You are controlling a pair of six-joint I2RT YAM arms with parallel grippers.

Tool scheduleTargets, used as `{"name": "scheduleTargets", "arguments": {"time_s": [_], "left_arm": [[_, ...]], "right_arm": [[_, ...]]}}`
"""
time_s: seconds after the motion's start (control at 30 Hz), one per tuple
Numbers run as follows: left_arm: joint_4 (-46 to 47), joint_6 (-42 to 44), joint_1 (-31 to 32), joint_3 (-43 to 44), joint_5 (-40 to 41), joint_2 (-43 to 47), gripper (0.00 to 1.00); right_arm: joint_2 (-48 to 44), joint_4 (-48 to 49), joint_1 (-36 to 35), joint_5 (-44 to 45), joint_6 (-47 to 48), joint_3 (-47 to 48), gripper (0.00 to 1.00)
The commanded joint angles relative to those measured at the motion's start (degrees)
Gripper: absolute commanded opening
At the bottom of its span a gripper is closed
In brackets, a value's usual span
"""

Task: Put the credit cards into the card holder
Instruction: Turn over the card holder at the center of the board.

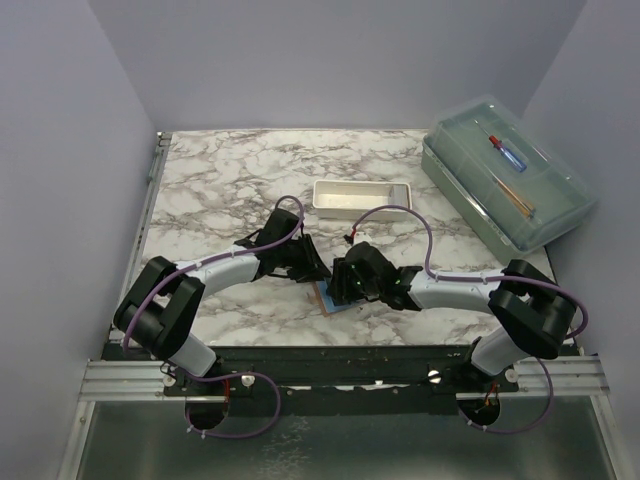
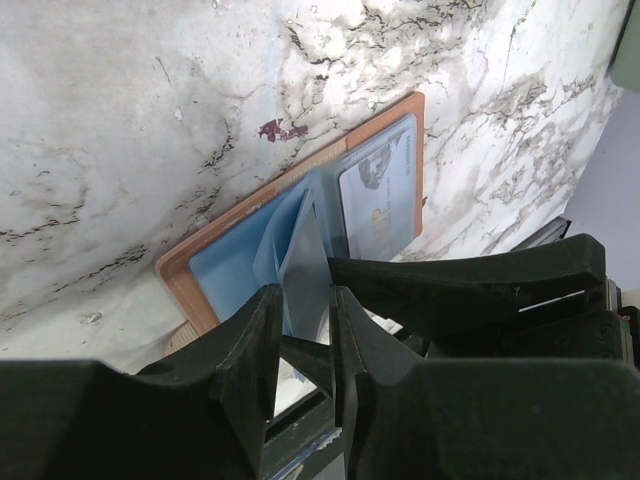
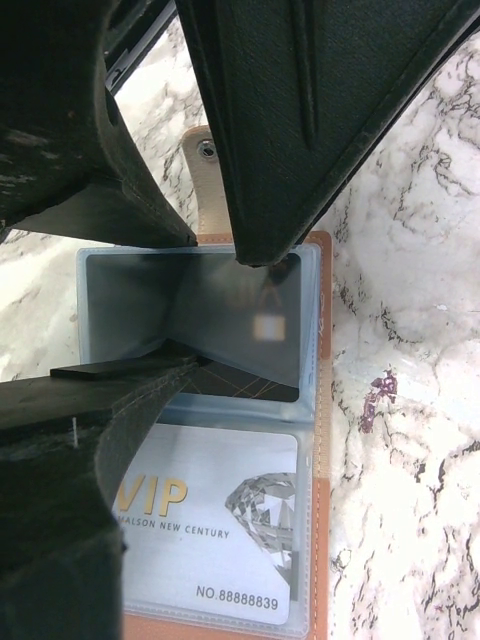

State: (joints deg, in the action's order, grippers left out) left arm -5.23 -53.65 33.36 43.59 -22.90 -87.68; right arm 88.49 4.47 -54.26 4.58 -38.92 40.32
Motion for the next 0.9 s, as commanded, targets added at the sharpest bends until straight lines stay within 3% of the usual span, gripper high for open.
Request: {"name": "scheduleTargets", "arguments": {"time_s": [0.0,0.23,0.37,0.87], "left_arm": [[2.2,-0.7,0.0,0.0,-0.6,0.4,0.3],[2.7,-0.7,0.2,0.9,-1.6,-0.5,0.3],[3.2,-0.8,0.4,1.3,-1.7,-1.0,0.3],[3.0,-0.4,1.5,3.7,-2.6,-2.9,0.31]], "right_arm": [[0.8,-2.0,0.1,-1.2,0.7,0.2,0.52],[0.0,-6.1,0.1,0.1,0.9,1.9,0.7],[-0.8,-8.7,0.1,1.0,1.0,2.7,0.76],[-3.8,-16.9,0.0,3.4,4.8,5.7,0.8]]}}
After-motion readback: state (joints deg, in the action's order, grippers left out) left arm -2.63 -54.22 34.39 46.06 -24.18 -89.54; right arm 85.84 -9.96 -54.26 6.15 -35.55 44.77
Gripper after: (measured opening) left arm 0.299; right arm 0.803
